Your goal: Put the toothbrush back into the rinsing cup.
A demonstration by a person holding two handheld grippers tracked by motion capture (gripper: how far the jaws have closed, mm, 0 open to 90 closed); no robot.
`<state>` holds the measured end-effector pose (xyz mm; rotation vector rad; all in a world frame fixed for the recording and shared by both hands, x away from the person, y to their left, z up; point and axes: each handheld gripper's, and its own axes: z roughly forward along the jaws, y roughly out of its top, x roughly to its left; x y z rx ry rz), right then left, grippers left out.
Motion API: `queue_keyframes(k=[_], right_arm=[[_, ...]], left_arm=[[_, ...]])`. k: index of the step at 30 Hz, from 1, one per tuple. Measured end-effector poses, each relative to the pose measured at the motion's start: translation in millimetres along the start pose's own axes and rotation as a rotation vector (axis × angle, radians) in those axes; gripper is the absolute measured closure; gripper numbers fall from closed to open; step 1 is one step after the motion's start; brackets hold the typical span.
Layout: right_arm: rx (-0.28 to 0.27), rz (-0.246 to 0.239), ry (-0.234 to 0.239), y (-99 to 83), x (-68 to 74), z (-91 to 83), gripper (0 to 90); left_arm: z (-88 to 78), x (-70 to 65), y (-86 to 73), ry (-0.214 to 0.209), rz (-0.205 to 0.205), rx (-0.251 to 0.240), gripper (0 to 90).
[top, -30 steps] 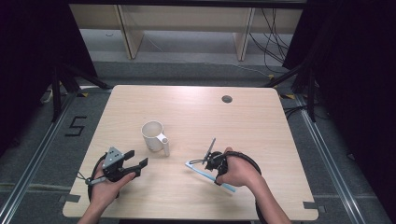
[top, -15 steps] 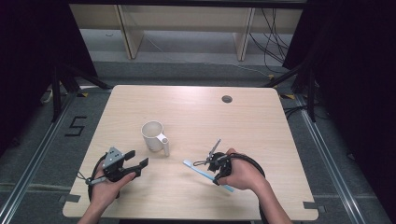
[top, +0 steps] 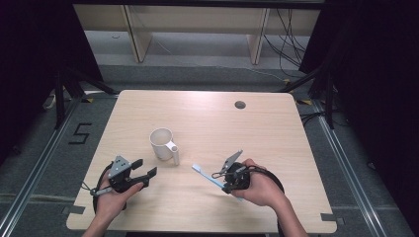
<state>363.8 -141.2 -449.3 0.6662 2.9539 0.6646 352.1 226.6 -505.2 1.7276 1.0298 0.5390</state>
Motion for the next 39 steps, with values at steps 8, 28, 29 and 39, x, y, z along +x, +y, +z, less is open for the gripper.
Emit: queue_keyframes(k=[8,28,29,39], right_arm=[[-0.078,0.009,-0.003,-4.4,0.2,-1.8,84.3],[-0.311,0.022,-0.057,-6.6,3.5,0.8,84.4],[-0.32,0.015,-0.064,-6.7,3.0,1.0,84.3],[-0.41,0.044,-0.094,-7.1,3.6,1.8,84.4]], left_arm=[[0.0,-0.9,1.2,-0.004,0.001,-0.005,32.0],[1.6,-6.1,5.1,-0.018,-0.03,-0.015,31.4],[1.6,-6.1,5.1,-0.018,-0.03,-0.015,31.5],[0.2,-8.2,10.2,-0.027,-0.021,-0.03,32.0]])
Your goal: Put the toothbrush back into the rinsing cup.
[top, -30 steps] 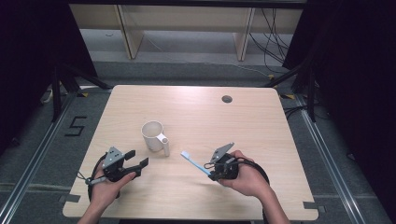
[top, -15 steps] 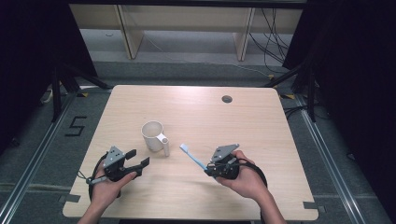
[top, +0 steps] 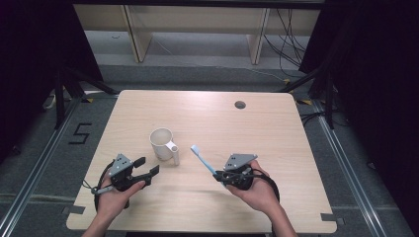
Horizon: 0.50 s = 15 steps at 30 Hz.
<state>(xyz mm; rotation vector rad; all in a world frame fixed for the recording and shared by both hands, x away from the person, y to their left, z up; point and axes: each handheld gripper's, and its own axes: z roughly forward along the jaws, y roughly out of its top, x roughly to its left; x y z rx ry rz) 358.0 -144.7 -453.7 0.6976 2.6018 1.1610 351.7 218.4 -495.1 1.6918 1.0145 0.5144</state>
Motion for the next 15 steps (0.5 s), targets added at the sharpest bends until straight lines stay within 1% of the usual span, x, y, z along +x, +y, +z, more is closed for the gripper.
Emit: queue_keyframes(k=[1,2,3,4,6,7,8,9,10,11,12,13,14,15], right_arm=[[-0.031,0.003,-0.017,-0.8,0.6,1.0,84.3],[-0.031,0.003,-0.017,-0.8,0.6,1.0,84.3],[-0.062,-0.012,-0.016,-1.0,-0.2,2.1,84.4],[-0.062,-0.012,-0.016,-1.0,-0.2,2.1,84.4],[-0.09,-0.006,-0.018,-1.3,0.4,3.0,84.4],[-0.094,-0.002,-0.011,-1.2,0.9,3.3,84.4],[-0.107,0.0,-0.01,-1.2,1.4,4.2,84.4],[-0.143,-0.007,-0.026,-1.2,2.0,5.0,84.3],[-0.152,0.0,-0.029,-1.4,2.7,5.4,84.4],[-0.152,0.0,-0.029,-1.4,2.7,5.4,84.4],[-0.166,0.007,-0.033,-1.6,3.4,6.3,84.4],[-0.2,-0.007,-0.047,-1.5,3.6,8.9,84.3],[-0.2,-0.007,-0.047,-1.5,3.6,8.9,84.3],[-0.229,0.018,-0.051,-1.7,5.0,10.8,84.3]], left_arm=[[0.1,-1.4,0.8,-0.004,-0.009,-0.006,32.0],[0.1,-1.4,0.8,-0.004,-0.009,-0.006,32.0],[-0.3,-1.8,2.4,-0.002,0.003,-0.007,32.1],[-0.3,-1.8,2.4,-0.002,0.003,-0.007,32.1],[-0.5,-2.8,3.5,-0.009,0.001,-0.013,32.2],[-0.2,-4.5,3.3,-0.016,-0.021,-0.02,32.3],[-1.2,-4.6,4.9,-0.013,-0.004,-0.016,32.4],[-1.2,-6.4,5.8,-0.026,-0.022,-0.028,32.6],[-1.2,-6.4,5.8,-0.026,-0.022,-0.028,32.6],[-2.1,-6.9,7.2,-0.024,-0.013,-0.028,32.6],[-1.9,-7.9,7.8,-0.032,-0.018,-0.035,32.7],[-2.6,-9.3,9.8,-0.035,-0.017,-0.035,33.0],[-2.6,-9.3,9.8,-0.035,-0.017,-0.035,33.1],[-3.1,-10.8,11.7,-0.043,-0.028,-0.039,33.2]])
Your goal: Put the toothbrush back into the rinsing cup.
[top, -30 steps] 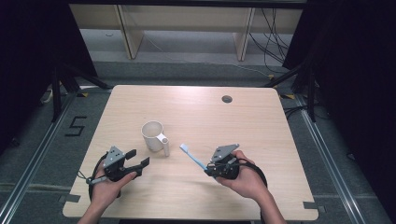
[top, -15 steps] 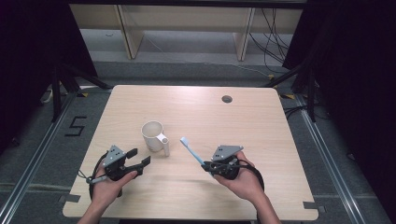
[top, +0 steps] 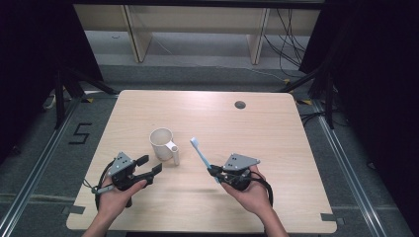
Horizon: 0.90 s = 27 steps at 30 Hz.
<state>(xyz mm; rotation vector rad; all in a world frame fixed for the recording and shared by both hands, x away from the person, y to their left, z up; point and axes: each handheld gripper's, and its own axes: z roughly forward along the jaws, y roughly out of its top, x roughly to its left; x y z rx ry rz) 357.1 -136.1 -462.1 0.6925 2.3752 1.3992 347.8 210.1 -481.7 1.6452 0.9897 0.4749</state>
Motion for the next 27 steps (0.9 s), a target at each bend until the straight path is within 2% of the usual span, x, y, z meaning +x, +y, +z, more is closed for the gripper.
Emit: queue_keyframes(k=[3,4,5,7,8,9,10,11,12,13,14,15,17,19,21,22,23,25,27], right_arm=[[-0.019,0.017,0.005,0.4,1.2,1.3,84.4],[-0.057,-0.008,-0.018,1.5,0.6,2.1,84.3],[-0.057,-0.008,-0.018,1.5,0.6,2.1,84.3],[-0.079,0.007,-0.011,2.0,1.8,3.5,84.3],[-0.109,0.016,-0.025,1.4,2.7,5.6,84.3],[-0.109,0.016,-0.025,1.4,2.7,5.6,84.3],[-0.11,0.043,-0.021,1.0,3.8,6.5,84.3],[-0.124,0.03,-0.03,1.0,2.8,6.9,84.3],[-0.145,0.033,-0.018,1.0,2.5,8.9,84.3],[-0.145,0.033,-0.018,1.0,2.5,8.9,84.3],[-0.149,0.056,-0.023,1.8,5.3,9.5,84.3],[-0.162,0.037,-0.045,2.4,5.2,10.1,84.3],[-0.164,0.023,-0.037,3.1,4.9,10.6,84.3],[-0.17,0.058,-0.028,4.4,8.1,12.3,84.3],[-0.169,0.053,-0.039,4.8,7.9,12.1,84.3],[-0.197,0.041,-0.029,5.3,7.5,15.4,84.3],[-0.19,0.034,-0.044,5.7,8.0,15.1,84.3],[-0.178,0.059,-0.028,6.1,10.9,15.7,84.3],[-0.192,0.061,-0.021,6.1,11.3,17.5,84.3]], left_arm=[[0.0,-1.7,2.0,-0.009,-0.005,-0.01,33.3],[-0.7,-2.9,4.9,-0.015,-0.009,-0.017,33.4],[-0.7,-2.9,4.9,-0.015,-0.009,-0.017,33.5],[-1.5,-4.3,7.8,-0.02,-0.014,-0.02,33.6],[-1.2,-5.7,10.4,-0.032,-0.016,-0.032,33.9],[-1.2,-5.7,10.4,-0.032,-0.016,-0.032,34.0],[-1.0,-7.1,12.1,-0.032,-0.014,-0.042,34.2],[-0.8,-9.2,14.6,-0.038,-0.006,-0.053,34.3],[-0.6,-10.8,15.9,-0.041,-0.004,-0.061,34.4],[-0.6,-10.8,15.9,-0.041,-0.004,-0.061,34.6],[0.1,-13.3,18.4,-0.052,0.007,-0.08,34.8],[0.1,-13.3,18.4,-0.052,0.007,-0.08,34.9],[0.8,-16.4,21.0,-0.062,0.011,-0.098,35.4],[0.9,-21.6,25.6,-0.07,0.018,-0.107,35.9],[0.7,-23.4,27.7,-0.068,0.027,-0.099,36.2],[2.7,-27.6,31.3,-0.081,0.035,-0.105,36.2],[2.7,-27.6,31.3,-0.081,0.035,-0.105,36.3],[6.5,-34.4,37.6,-0.103,0.047,-0.111,36.6],[9.2,-38.7,41.8,-0.116,0.056,-0.111,36.9]])
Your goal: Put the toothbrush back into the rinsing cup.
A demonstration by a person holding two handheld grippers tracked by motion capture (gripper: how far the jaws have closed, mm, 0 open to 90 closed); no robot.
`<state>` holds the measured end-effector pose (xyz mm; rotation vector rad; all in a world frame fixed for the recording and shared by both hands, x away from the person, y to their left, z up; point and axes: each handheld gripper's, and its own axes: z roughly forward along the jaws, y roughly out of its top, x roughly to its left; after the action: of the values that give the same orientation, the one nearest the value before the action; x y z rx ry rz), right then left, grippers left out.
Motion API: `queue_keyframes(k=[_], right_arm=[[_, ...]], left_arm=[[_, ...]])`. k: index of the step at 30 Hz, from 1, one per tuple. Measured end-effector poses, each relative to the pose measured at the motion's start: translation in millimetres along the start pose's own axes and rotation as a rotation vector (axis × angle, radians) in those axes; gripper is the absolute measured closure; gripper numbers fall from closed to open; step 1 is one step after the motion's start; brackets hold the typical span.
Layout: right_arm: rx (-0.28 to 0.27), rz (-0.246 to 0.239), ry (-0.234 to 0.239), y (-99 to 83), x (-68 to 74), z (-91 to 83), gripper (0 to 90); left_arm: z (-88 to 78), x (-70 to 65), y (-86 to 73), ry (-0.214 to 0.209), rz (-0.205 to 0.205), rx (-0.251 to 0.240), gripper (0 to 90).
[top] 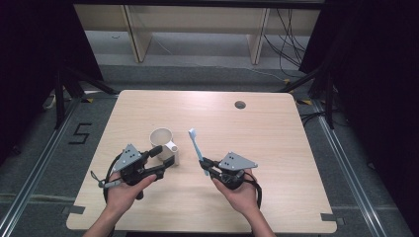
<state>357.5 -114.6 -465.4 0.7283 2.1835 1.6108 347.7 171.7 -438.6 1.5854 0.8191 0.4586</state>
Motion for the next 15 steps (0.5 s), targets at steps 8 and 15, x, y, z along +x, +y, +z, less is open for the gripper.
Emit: queue_keyframes(k=[8,15], right_arm=[[-0.024,-0.007,-0.02,0.1,1.3,2.3,84.3],[-0.04,0.004,-0.045,2.6,2.0,1.5,84.3]], left_arm=[[16.5,-14.9,10.8,-0.055,0.015,0.018,39.9],[26.4,-25.0,17.6,-0.089,0.015,0.011,42.9]])
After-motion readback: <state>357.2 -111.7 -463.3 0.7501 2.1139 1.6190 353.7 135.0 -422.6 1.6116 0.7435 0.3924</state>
